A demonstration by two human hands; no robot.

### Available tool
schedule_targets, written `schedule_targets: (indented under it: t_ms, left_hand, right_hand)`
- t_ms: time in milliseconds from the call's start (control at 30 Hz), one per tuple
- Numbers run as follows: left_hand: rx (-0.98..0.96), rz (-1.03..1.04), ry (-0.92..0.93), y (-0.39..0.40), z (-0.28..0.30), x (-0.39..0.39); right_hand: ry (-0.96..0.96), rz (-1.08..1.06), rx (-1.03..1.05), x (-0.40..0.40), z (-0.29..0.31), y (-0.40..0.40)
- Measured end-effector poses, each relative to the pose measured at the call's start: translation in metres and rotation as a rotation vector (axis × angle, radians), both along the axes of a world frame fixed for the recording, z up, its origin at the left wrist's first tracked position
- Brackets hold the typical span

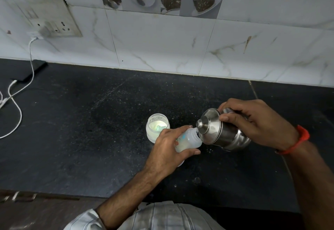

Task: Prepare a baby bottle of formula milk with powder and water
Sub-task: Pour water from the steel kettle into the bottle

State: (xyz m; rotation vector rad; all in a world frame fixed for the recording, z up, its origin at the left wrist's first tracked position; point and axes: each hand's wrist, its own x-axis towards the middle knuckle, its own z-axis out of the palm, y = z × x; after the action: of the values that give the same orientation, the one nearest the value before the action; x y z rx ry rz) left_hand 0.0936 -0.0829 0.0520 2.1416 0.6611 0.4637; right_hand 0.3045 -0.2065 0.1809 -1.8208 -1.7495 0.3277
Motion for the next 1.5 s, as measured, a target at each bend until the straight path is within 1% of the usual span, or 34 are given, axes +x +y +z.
schedule_targets:
  t_ms: [400, 867, 1500]
  left_hand:
    - [-0.023, -0.008, 0.002, 0.0, -0.002, 0.002]
    - [-0.028, -0.012, -0.024, 0.001, -0.002, 0.0]
    - [-0.058, 0.012, -0.043, 0.002, -0.007, -0.003]
  right_hand:
    - [-0.112, 0.021, -0.052, 0.0, 0.008, 0.006]
    - [-0.165, 0.04, -0.043, -0.003, 0.014, 0.009]
    - [-0.151, 0.051, -0.036, -0.004, 0.016, 0.011]
